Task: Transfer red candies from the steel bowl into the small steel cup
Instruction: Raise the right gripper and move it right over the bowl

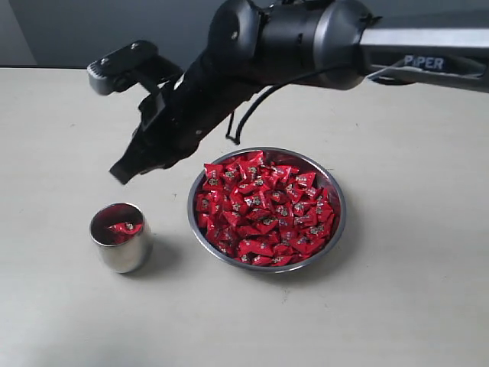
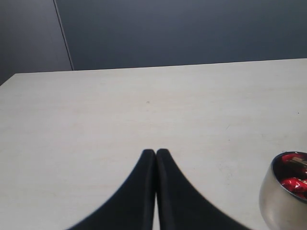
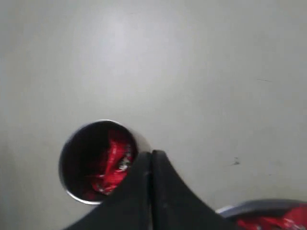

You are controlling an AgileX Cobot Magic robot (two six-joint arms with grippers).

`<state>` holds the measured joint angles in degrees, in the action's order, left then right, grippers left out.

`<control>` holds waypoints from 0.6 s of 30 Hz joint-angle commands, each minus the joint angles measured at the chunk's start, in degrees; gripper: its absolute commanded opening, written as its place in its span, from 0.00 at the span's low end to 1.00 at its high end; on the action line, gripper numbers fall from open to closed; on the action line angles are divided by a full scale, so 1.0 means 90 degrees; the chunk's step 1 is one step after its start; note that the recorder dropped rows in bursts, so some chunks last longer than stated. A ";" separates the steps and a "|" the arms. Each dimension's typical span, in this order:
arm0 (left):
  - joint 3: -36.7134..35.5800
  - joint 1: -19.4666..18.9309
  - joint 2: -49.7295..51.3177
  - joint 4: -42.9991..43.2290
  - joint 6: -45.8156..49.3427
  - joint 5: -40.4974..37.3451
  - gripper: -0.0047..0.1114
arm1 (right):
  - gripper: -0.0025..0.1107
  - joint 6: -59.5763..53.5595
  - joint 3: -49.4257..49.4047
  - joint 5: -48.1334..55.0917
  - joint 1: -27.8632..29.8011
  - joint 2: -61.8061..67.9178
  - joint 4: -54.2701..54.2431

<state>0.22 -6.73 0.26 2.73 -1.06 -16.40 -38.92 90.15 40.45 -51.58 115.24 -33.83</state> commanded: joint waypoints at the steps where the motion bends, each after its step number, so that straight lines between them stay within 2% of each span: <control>1: -0.0024 -0.0004 -0.0028 -0.0014 -0.0007 0.0010 0.04 | 0.02 0.0153 0.0016 0.0288 0.0699 -0.0416 0.0160; 7: -0.0024 -0.0004 -0.0028 -0.0014 -0.0007 0.0010 0.04 | 0.02 0.0164 -0.0882 -0.0144 0.1671 -0.1140 0.0200; 11: -0.0024 -0.0004 -0.0028 -0.0014 -0.0007 0.0010 0.04 | 0.02 0.0164 -0.1763 -0.0793 0.1800 -0.1389 0.0261; 18: -0.0024 -0.0004 -0.0028 -0.0014 -0.0007 0.0010 0.04 | 0.02 0.0241 -0.2171 -0.0932 0.1800 -0.1400 0.0465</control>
<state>0.22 -6.73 0.26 2.73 -1.06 -16.40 -37.44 71.85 34.33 -35.67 103.53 -31.33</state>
